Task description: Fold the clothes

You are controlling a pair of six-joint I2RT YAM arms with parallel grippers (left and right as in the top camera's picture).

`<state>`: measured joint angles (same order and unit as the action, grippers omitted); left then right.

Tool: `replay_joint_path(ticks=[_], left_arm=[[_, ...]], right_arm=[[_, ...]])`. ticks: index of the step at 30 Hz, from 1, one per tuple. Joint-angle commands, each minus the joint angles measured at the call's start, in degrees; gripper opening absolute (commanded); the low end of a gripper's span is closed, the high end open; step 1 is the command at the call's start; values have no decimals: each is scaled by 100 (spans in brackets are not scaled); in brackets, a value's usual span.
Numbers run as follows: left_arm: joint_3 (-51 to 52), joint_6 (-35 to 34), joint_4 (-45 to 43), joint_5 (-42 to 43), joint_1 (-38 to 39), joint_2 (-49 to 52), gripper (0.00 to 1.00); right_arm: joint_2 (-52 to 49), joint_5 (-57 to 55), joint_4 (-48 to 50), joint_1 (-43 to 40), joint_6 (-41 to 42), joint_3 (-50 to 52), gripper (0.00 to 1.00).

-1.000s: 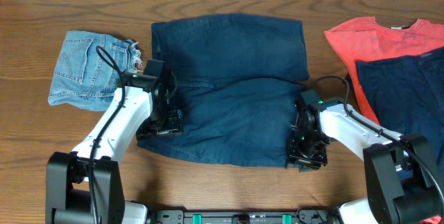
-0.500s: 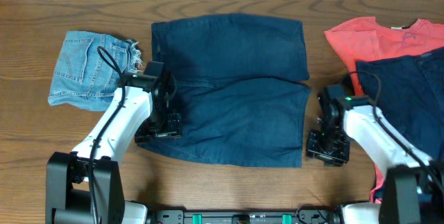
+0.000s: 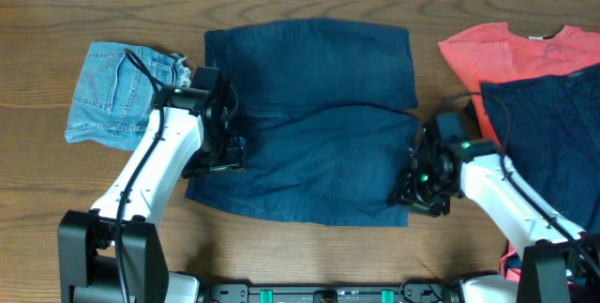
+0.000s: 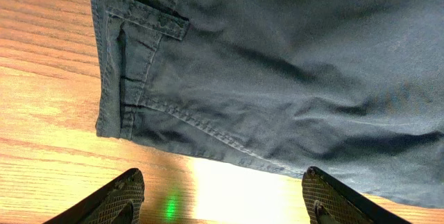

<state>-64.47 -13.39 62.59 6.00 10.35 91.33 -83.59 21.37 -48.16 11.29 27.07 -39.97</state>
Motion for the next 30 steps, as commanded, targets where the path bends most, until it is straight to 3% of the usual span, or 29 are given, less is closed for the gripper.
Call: replay_joint_path(ticks=[1,4,7,9,15,16,18,20,26,28,30], left_arm=[[-107,87,15,-66,-4,-9,74],[-107,90,17,-66,-4,-9,74],[-105,90,24,-66,-4,-9,74],[-105,90,39,-66,-4,-9,74],[-103,87,131,-63,-4,-9,78],[-103,87,146,-63,-2,-9,78],[-96,85,149,-42,-2,-9,78],[-74,87,125,61,-2,-7,78],[251,199,-402,409,-2,4,77],[452,195,-691,411,-2,4,64],[667,195,-944,413,-2,9,51]], right_arm=[[-42,28,332,96,973,439,35],[-42,-13,509,66,1082,625,24],[-31,-315,304,-116,1025,586,4],[-28,-643,-2,-345,970,459,1],[46,-1904,-1119,-1298,756,-284,2],[55,-1923,-1220,-1427,649,-393,9],[57,-1832,-1394,-1641,278,-629,36],[68,-1801,-1617,-1788,68,-901,45],[363,-256,-1156,-1862,-1128,-1768,49],[417,278,-643,-1856,-1193,-1902,48],[413,435,-61,-1821,-1152,-1893,34]])
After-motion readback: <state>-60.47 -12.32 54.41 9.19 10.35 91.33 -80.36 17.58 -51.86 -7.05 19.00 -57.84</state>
